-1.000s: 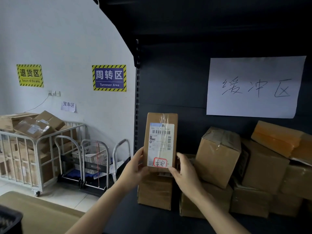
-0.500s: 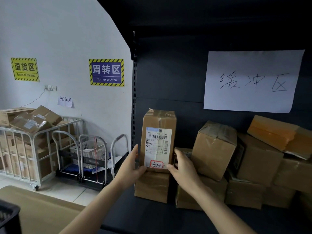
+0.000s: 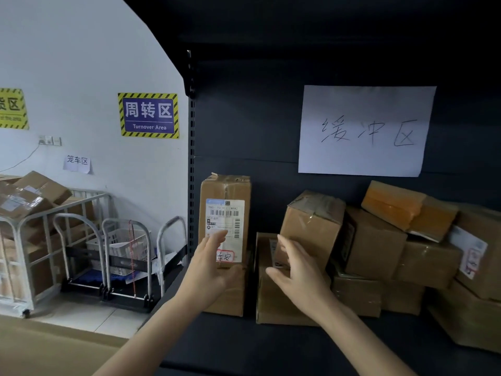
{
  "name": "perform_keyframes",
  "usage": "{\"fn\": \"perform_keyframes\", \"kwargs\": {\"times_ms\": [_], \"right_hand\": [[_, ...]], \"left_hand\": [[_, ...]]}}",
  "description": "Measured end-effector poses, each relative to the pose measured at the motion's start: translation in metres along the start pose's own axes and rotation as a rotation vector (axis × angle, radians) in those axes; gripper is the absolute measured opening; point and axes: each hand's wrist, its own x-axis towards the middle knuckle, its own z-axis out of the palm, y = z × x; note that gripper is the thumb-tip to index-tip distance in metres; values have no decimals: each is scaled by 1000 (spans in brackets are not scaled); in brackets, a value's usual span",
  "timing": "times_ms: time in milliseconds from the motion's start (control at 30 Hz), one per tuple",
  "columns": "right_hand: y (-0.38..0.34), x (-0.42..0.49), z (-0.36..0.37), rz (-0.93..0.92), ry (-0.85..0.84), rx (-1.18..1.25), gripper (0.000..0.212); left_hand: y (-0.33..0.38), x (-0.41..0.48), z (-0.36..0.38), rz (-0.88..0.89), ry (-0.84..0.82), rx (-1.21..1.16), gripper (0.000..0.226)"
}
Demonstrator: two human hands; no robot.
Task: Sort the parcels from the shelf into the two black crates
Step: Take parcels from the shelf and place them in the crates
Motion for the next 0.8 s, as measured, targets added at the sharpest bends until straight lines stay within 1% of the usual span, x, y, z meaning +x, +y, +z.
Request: {"fn": "perform_keyframes", "kwargs": {"times_ms": [133, 267, 433, 633, 733, 800], "right_hand": [[6, -24, -31, -21, -5, -230, 61], [15, -41, -60, 21, 39, -452, 60], [31, -39, -77, 87, 57, -676, 62], [46, -28, -80, 121, 13, -770, 67], [51, -20, -78, 118, -23, -729, 71], [53, -14, -74, 115, -47, -667, 73]], "left_hand": [[13, 4, 9, 75, -120, 172, 74], [26, 10, 22, 157, -188, 329, 76], [37, 20, 39, 171, -248, 410, 80], [44, 36, 52, 135, -314, 475, 83], [42, 46, 58, 94, -353, 471, 88], [41, 52, 62, 44, -394, 405, 91]]}}
